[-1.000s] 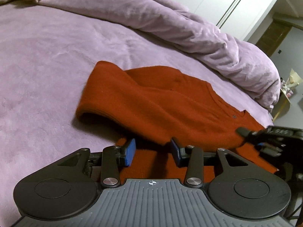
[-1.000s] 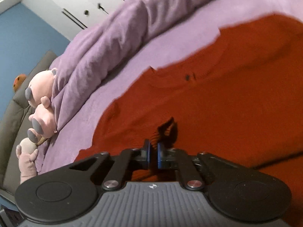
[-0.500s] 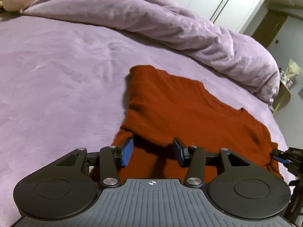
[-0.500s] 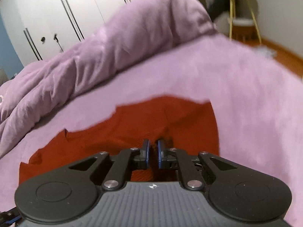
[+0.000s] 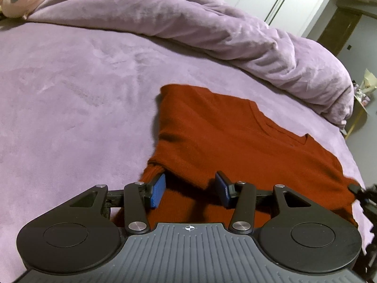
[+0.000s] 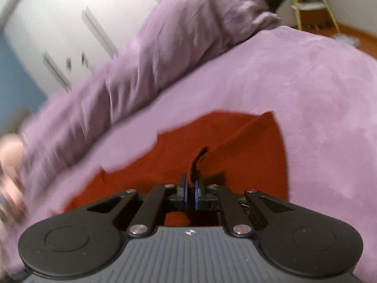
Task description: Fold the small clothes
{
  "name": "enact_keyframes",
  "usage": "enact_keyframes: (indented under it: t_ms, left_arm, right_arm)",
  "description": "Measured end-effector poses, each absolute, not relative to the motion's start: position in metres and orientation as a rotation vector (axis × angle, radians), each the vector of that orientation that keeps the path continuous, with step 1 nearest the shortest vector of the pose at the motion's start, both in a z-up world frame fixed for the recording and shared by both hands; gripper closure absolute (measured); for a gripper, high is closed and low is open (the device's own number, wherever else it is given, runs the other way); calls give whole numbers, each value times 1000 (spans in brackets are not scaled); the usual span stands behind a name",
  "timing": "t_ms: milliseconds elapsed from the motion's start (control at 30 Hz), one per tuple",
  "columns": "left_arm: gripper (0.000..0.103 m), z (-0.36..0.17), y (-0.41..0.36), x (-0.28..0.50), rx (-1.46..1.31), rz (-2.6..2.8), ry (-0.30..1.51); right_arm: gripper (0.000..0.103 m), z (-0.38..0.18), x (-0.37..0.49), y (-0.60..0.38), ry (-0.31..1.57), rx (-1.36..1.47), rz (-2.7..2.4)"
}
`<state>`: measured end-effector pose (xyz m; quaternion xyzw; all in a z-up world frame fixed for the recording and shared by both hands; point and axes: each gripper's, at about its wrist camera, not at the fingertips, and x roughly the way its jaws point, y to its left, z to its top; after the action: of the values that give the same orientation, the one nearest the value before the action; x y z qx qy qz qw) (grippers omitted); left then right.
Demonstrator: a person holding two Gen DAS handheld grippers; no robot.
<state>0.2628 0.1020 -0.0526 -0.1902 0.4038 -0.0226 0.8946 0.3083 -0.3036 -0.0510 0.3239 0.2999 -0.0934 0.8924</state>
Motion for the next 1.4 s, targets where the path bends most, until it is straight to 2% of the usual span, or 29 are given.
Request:
enact_keyframes:
  t_ms: [133, 233, 267, 367, 400, 433, 567, 600, 767, 833, 933, 1100, 1267, 1400]
  left_arm:
    - [52, -44, 99, 255, -403, 31, 862]
    - [51, -25, 91, 246, -361, 96, 804]
    - [51, -16, 86, 244, -332, 116, 763]
    - [44, 2, 65, 247, -239, 114, 653]
    - [36, 3, 56, 253, -210, 72, 643]
    - [35, 1, 47, 262, -191, 18, 654]
    - [39, -28, 22, 289, -149, -66, 743]
    - [39, -35, 19, 293, -142, -63, 754]
    - [37, -67, 10, 318, -98, -27, 777]
    - [33, -72, 2, 328, 0, -4, 753]
    - [35, -66, 7, 325, -43, -2, 770]
    - [35, -55, 25, 289, -145, -43, 758]
    - [33, -61, 26, 276, -121, -50, 775]
    - [30, -58, 28, 281, -120, -52, 807]
  right_arm:
    - [97, -54, 305, -299, 778, 462, -308]
    - [90, -33, 303, -281, 688, 280, -425]
    - [82, -26, 304, -275, 652, 253, -429]
    - [81, -22, 324, -253, 679, 271, -230]
    - [81, -26, 331, -246, 697, 283, -178]
    - [81, -32, 340, -236, 726, 277, -129]
    - [89, -63, 368, -206, 801, 143, -78]
    - [97, -72, 373, -205, 807, 96, -109]
    - [103, -88, 386, -209, 713, -109, -214]
    - [103, -89, 396, -218, 709, -113, -250]
    - [103, -81, 398, -231, 724, -60, -240]
    - [103, -54, 337, -225, 702, 79, -152]
    - [103, -70, 292, -236, 727, 115, -155]
    - [103, -73, 301, -242, 736, 59, -199]
